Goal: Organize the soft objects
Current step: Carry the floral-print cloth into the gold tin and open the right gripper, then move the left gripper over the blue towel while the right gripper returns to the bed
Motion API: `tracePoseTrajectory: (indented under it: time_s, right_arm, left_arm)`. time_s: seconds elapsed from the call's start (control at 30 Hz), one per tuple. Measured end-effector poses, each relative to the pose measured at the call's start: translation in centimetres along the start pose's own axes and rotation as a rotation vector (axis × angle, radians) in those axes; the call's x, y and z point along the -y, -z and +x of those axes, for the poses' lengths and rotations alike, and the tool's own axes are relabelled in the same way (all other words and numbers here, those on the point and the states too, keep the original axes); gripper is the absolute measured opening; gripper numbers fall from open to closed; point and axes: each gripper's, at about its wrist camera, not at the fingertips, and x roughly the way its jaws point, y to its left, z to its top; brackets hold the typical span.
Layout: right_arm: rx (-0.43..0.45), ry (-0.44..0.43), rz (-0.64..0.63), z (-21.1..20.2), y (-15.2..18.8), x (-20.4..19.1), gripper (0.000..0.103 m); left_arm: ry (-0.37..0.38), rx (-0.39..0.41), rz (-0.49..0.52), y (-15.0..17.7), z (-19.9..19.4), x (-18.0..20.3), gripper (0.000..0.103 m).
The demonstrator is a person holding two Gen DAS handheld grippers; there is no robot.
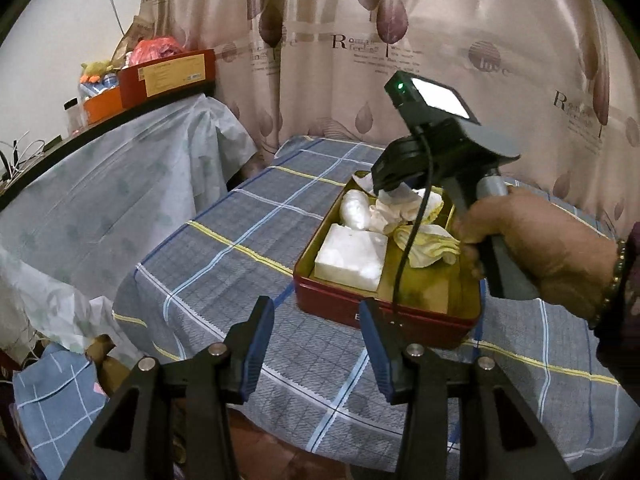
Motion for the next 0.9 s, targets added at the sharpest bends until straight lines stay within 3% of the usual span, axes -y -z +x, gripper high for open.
tracePoseTrajectory:
  time_s: [0.17, 0.23, 0.3, 0.47, 0.6, 0.67, 0.77, 0.87, 0.9]
  right_arm:
    - [-0.005, -0.014, 0.030, 0.4, 0.0, 0.7, 0.025]
    - [0.030, -0.051, 0.049, -0.4, 0.2, 1.0, 0.036]
    - [0.080, -0.056, 0.063, -1.7, 0.3, 1.3, 0.057]
    - [0.192, -0.124, 0.107, -5.3, 1.6, 2.7, 0.057]
    - [0.319, -0.118, 0.123, -10.3, 6.3, 4.4, 0.059]
    - [0.353, -0.018, 0.101, -12.6, 10.5, 5.4, 0.067]
    - [0.377, 0.164, 0.077, -15.4, 17.0, 7.9, 0.070]
    - [0.353, 0.369, 0.095, -17.8, 22.9, 12.3, 0.089]
    - [0.330, 0.433, 0.128, -18.5, 24.9, 14.7, 0.090]
  left_arm:
    - [-0.004, -0.004, 0.004, 0.1, 0.0, 0.2, 0.045]
    - [-0.005, -0.008, 0.006, 0.1, 0.1, 0.2, 0.045]
    - [-0.009, -0.007, 0.017, 0.1, 0.1, 0.3, 0.045]
    - [-0.023, 0.001, 0.045, 0.3, 0.0, 0.9, 0.045]
    - [-0.041, 0.029, 0.070, 0.3, -0.5, 1.3, 0.045]
    - [-0.045, 0.039, 0.084, 0.4, -0.8, 1.6, 0.045]
    - [-0.040, 0.043, 0.104, 0.6, -1.0, 2.0, 0.045]
    - [-0.028, 0.049, 0.134, 1.0, -1.2, 2.8, 0.045]
    - [-0.021, 0.050, 0.144, 1.1, -1.3, 3.1, 0.045]
